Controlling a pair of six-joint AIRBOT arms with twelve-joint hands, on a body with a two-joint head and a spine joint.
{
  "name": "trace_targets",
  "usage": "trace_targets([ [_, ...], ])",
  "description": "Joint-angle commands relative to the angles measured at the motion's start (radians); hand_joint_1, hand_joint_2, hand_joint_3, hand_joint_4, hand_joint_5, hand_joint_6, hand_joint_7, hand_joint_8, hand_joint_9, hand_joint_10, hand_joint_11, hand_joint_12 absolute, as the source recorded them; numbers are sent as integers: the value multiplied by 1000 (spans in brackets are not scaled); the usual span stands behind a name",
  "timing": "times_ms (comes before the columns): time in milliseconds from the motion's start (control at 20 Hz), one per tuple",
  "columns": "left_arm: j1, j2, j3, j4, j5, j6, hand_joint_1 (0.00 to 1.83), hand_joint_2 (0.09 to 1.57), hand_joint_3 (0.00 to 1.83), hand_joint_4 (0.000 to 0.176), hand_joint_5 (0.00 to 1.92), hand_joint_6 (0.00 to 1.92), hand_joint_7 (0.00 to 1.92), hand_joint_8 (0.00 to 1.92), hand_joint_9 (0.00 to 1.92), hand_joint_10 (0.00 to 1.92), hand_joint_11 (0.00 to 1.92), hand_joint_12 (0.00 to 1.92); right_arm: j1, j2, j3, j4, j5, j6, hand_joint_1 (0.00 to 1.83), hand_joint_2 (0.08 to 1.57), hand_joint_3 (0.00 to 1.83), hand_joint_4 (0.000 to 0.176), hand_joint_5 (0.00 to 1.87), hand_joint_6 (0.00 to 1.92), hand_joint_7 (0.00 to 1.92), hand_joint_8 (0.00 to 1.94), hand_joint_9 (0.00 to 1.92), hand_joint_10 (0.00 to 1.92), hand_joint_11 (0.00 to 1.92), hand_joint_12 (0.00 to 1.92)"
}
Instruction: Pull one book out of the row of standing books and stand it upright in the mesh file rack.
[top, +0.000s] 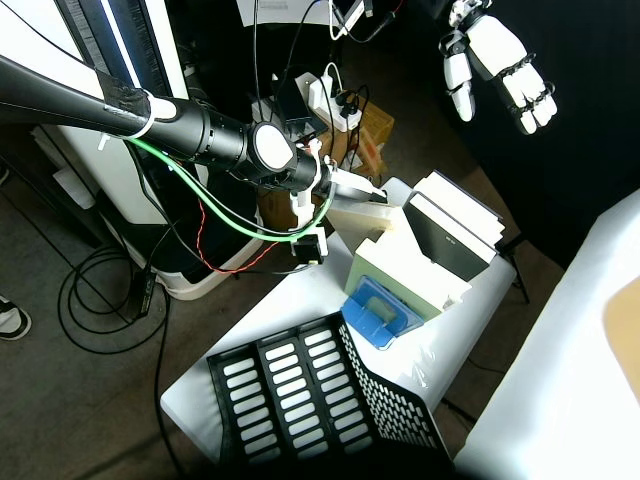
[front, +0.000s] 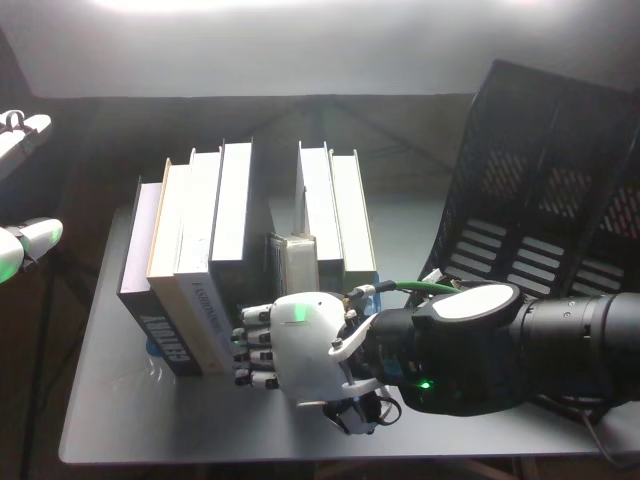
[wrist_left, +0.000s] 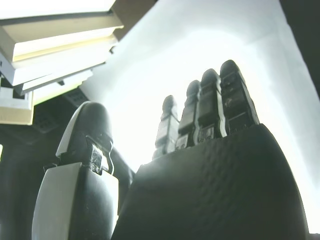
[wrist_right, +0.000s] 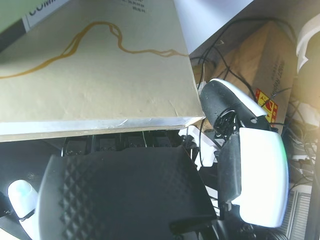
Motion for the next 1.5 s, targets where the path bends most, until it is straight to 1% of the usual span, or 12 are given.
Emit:
trace_targets([
  [0, -7, 0, 8, -13, -122, -2, 373, 1359, 0, 52, 27, 18, 0, 0, 0, 0, 0, 0, 2, 13, 8, -2, -3, -13, 320, 1064, 618, 0, 102, 4, 131, 0, 88, 0, 0, 630],
  [150, -12, -10, 26, -4, -106, -8, 333, 1369, 0, 49, 29, 16, 0, 0, 0, 0, 0, 0, 3, 13, 6, 1, 8, -13, 320, 1064, 618, 0, 102, 4, 131, 0, 88, 0, 0, 630],
  [400, -30, -11, 37, 18, -88, -12, 342, 1333, 0, 121, 0, 0, 0, 0, 0, 0, 0, 0, 34, 56, -14, 3, 22, -13, 320, 1064, 618, 0, 102, 3, 131, 0, 88, 0, 0, 630],
  [550, -37, -11, 42, 28, -79, -12, 399, 1341, 0, 104, 13, 5, 0, 0, 0, 0, 0, 0, 46, 78, -23, 9, 37, -13, 320, 1064, 618, 0, 102, 3, 131, 0, 88, 0, 0, 630],
  [600, -41, -12, 43, 32, -76, -12, 395, 1339, 0, 104, 9, 3, 0, 0, 0, 0, 0, 0, 53, 85, -24, 18, 41, -13, 986, 793, 325, 3, 155, 13, 105, 2, 146, 18, 0, 645],
  [750, -47, -15, 48, 37, -70, -12, 418, 1319, 0, 101, 43, 16, 0, 0, 0, 0, 0, 0, 58, 89, -23, 24, 51, -13, 1057, 762, 137, 0, 59, 1, 31, 0, 86, 5, 0, 484],
  [900, -50, -14, 55, 42, -62, -12, 386, 1324, 0, 105, 23, 6, 0, 0, 0, 0, 0, 0, 58, 84, -11, 22, 58, -13, 1069, 775, 91, 0, 414, 101, 477, 46, 452, 404, 5, 1476],
  [1000, -66, -12, 64, 56, -45, -12, 368, 1331, 0, 114, 15, 3, 0, 0, 0, 0, 0, 0, 58, 83, -2, 25, 67, -11, 1168, 1101, 34, 0, 947, 971, 1308, 1738, 1416, 1769, 1388, 1901],
  [1050, -85, -14, 73, 71, -30, -12, 399, 1343, 3, 123, 4, 2, 0, 0, 0, 0, 0, 0, 58, 86, 6, 42, 76, -11, 1127, 1061, 267, 0, 853, 1260, 1526, 1900, 1686, 1891, 1739, 1917],
  [1150, -105, -16, 84, 85, -14, -12, 359, 1351, 6, 118, 6, 3, 0, 0, 0, 0, 0, 0, 58, 87, 21, 75, 83, -11, 1249, 1050, 361, 0, 996, 1814, 1271, 1939, 1417, 1920, 1517, 1921],
  [1250, -121, -21, 89, 99, -4, -12, 422, 1352, 3, 107, 41, 17, 0, 0, 0, 0, 0, 0, 58, 91, 23, 78, 84, -11, 1057, 847, 962, 0, 760, 1753, 1218, 1941, 1330, 1921, 1418, 1921],
  [1450, -125, -25, 88, 102, -4, -12, 426, 1342, 0, 108, 67, 25, 0, 0, 0, 0, 0, 0, 58, 93, 18, 76, 86, -7, 1163, 833, 614, 0, 956, 1195, 1195, 1882, 1279, 1921, 1306, 1921],
])
